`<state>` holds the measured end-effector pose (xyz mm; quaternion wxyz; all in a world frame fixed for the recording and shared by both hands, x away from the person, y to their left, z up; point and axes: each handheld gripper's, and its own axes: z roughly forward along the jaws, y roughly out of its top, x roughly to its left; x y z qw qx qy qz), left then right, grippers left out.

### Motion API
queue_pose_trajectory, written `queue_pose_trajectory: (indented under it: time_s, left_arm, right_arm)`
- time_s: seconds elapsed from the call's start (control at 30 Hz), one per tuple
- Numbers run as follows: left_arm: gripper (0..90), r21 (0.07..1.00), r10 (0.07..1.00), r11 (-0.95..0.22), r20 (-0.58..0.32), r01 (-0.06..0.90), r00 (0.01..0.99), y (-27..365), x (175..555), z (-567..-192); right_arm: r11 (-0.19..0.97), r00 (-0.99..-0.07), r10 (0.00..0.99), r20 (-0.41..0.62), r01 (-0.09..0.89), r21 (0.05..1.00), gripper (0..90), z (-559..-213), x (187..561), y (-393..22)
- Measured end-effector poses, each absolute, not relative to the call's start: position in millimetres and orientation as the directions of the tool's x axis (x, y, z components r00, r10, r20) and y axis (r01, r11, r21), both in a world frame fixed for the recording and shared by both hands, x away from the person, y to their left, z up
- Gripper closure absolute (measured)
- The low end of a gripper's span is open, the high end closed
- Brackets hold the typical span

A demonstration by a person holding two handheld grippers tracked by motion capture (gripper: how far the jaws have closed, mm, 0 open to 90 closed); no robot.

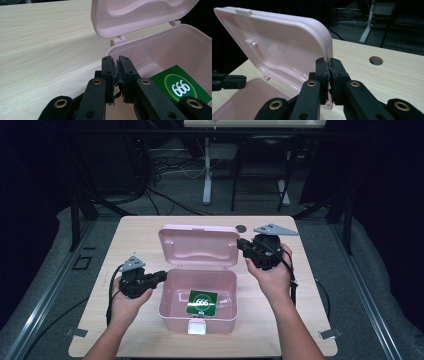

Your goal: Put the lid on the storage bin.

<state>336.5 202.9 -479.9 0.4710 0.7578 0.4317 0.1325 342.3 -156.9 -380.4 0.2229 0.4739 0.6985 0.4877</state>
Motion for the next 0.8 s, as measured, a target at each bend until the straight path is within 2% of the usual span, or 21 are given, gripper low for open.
queue_pose_trajectory:
  time_s: [0.27,0.47,0.8]
  left_arm:
    - [81.9,0.827,0.778,-0.188,-0.203,0.530,0.594,203,336,-480]
    - [82.2,0.831,0.769,-0.184,-0.211,0.525,0.603,205,336,-479]
    - [76.8,0.864,0.764,-0.178,-0.181,0.472,0.619,206,327,-463]
  right_arm:
    - [0.036,-0.466,0.865,0.187,0.428,0.903,85.2,-386,329,-161]
    - [0.056,-0.469,0.869,0.159,0.413,0.909,85.7,-387,326,-160]
    - [0.065,-0.476,0.867,0.148,0.402,0.913,85.8,-388,323,-161]
